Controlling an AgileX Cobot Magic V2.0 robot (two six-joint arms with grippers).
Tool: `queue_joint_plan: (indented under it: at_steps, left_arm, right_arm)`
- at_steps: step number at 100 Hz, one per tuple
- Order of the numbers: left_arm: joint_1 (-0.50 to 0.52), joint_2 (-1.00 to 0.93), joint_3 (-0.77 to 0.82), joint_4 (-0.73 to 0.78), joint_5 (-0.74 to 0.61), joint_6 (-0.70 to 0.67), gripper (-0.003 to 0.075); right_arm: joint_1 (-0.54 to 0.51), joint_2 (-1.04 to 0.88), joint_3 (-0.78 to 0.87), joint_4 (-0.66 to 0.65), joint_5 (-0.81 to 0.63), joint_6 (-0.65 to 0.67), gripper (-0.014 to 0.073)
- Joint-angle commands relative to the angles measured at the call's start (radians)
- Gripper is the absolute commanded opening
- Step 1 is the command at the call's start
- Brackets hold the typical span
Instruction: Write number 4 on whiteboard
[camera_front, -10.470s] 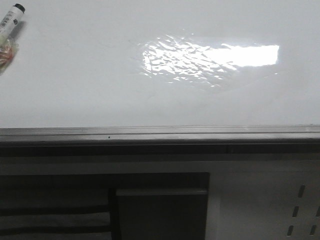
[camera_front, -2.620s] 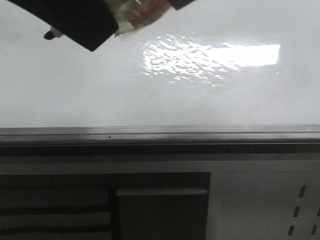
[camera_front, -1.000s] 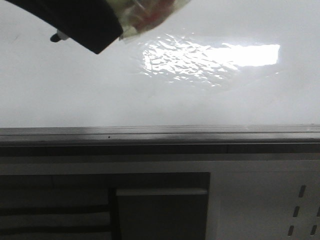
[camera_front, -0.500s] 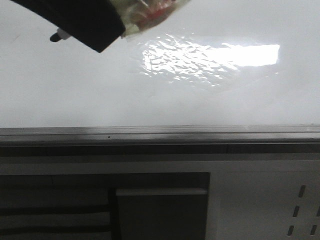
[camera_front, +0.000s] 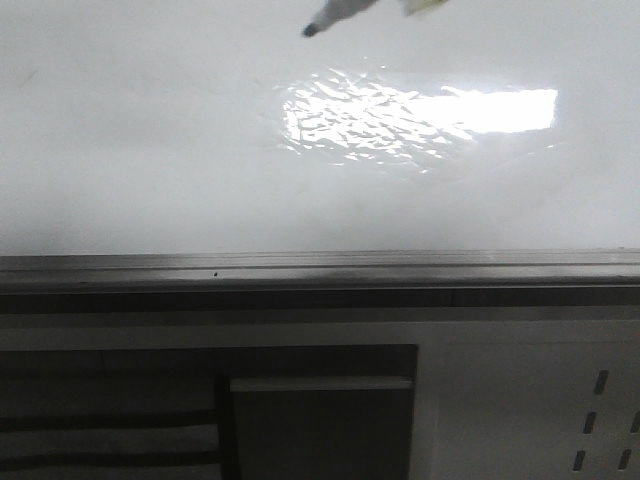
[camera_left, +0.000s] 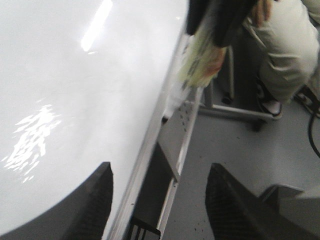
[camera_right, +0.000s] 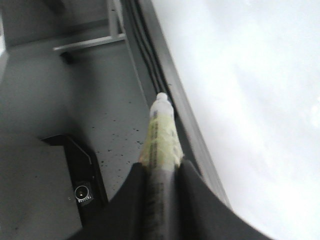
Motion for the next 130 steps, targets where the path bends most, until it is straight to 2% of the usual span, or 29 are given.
queue_joint_plan:
  at_steps: [1,11,16,33,48,68,87,96,103,108,115,120,130]
  left_arm:
    - [0.071,-0.077,-0.003,-0.023,-0.05,-0.076,0.0384]
    - [0.167,-0.162,0.07,-0.023,-0.075,-0.136,0.0384]
    - [0.215,-0.205,0.115,-0.023,-0.104,-0.178,0.0384]
    - [0.318,-0.316,0.258,-0.028,-0.172,-0.196,0.0384]
    - [0.341,-0.329,0.312,-0.03,-0.179,-0.196,0.0384]
    - [0.341,-0.327,0.32,-0.072,-0.184,-0.196,0.0384]
    - [0.341,-0.326,0.32,-0.074,-0.196,-0.196,0.0384]
    - [0.341,-0.326,0.32,-0.074,-0.196,-0.196,0.0384]
    - [0.341,-0.326,0.32,-0.074,-0.196,-0.196,0.0384]
    - [0.341,-0.326,0.32,-0.074,-0.196,-0.196,0.0384]
    - [0.341,-0.326,0.32,-0.074,-0.196,-0.196,0.0384]
    - [0.341,-0.326,0.32,-0.074,-0.196,-0.196,0.0384]
    - [0.341,-0.326,0.32,-0.074,-0.197,-0.196,0.0384]
  right_arm:
    - [0.0,-0.076,-0.003,-0.14,-0.09,0.198,-0.0062]
    - [0.0,-0.151,0.082,-0.281,-0.183,0.423,-0.0062]
    - [0.0,-0.188,0.137,-0.31,-0.232,0.482,-0.0062]
    - [0.0,-0.281,0.303,-0.313,-0.39,0.489,-0.0066]
    - [0.0,-0.306,0.357,-0.313,-0.448,0.489,-0.0066]
    - [0.0,-0.251,0.296,-0.181,-0.417,0.489,-0.0066]
    - [0.0,-0.097,0.087,-0.169,-0.164,0.494,-0.0066]
    - [0.0,-0.045,0.017,-0.169,-0.12,0.494,-0.0066]
    - [0.0,-0.043,0.057,-0.11,-0.202,0.496,-0.0066]
    - [0.007,-0.055,0.124,-0.047,-0.338,0.49,-0.0066]
    - [0.014,-0.06,0.209,-0.035,-0.499,0.489,-0.0066]
    - [0.01,-0.051,0.239,-0.028,-0.547,0.503,-0.0066]
    - [0.001,-0.008,0.229,-0.023,-0.549,0.51,-0.0066]
